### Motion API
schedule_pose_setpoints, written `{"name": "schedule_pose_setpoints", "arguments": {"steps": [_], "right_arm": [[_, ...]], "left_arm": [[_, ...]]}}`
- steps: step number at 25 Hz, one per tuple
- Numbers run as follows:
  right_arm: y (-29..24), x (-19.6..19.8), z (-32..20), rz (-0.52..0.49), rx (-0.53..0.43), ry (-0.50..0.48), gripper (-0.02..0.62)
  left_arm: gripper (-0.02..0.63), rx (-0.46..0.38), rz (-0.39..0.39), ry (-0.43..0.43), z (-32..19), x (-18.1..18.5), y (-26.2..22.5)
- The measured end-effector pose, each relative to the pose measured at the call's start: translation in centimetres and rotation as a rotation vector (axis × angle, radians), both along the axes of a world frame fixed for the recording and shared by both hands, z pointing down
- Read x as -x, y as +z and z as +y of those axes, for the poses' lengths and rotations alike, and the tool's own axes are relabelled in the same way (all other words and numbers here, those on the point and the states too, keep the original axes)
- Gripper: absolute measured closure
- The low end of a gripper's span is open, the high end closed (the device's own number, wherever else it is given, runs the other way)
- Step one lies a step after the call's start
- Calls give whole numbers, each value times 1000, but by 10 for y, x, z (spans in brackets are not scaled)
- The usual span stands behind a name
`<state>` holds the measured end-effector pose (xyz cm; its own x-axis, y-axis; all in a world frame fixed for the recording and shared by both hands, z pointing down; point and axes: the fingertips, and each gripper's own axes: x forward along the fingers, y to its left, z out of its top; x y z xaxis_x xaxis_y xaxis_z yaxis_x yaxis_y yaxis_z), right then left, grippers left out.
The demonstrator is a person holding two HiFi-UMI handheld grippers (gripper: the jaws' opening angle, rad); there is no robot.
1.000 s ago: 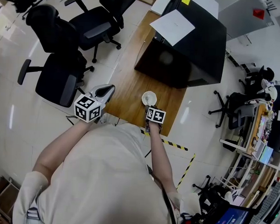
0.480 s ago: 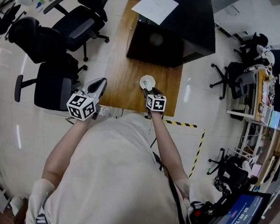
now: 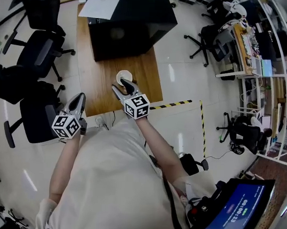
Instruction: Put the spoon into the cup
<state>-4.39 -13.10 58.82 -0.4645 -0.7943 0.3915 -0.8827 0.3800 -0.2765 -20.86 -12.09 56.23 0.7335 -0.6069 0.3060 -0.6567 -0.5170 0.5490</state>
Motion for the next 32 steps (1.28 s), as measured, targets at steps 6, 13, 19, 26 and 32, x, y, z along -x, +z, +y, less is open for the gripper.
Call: {"name": "schedule_pose_setpoints", "arguments": {"steps": [6, 13, 19, 26, 32], "right_arm": [[-39, 1, 16, -20, -62, 35, 397], [-48, -51, 44, -31, -74, 82, 414], [-62, -107, 67, -32, -101, 98, 434], [-65, -176, 99, -62, -140, 168, 479], [-46, -221, 137, -80, -117, 168, 509]], "left_arm": [[606, 24, 49, 76, -4, -25, 11], [606, -3, 26, 109, -3, -56, 10], [606, 5, 29, 32, 7, -80, -4], [606, 2, -6, -6, 32, -107, -14], [606, -10, -27, -23, 65, -139, -21]]}}
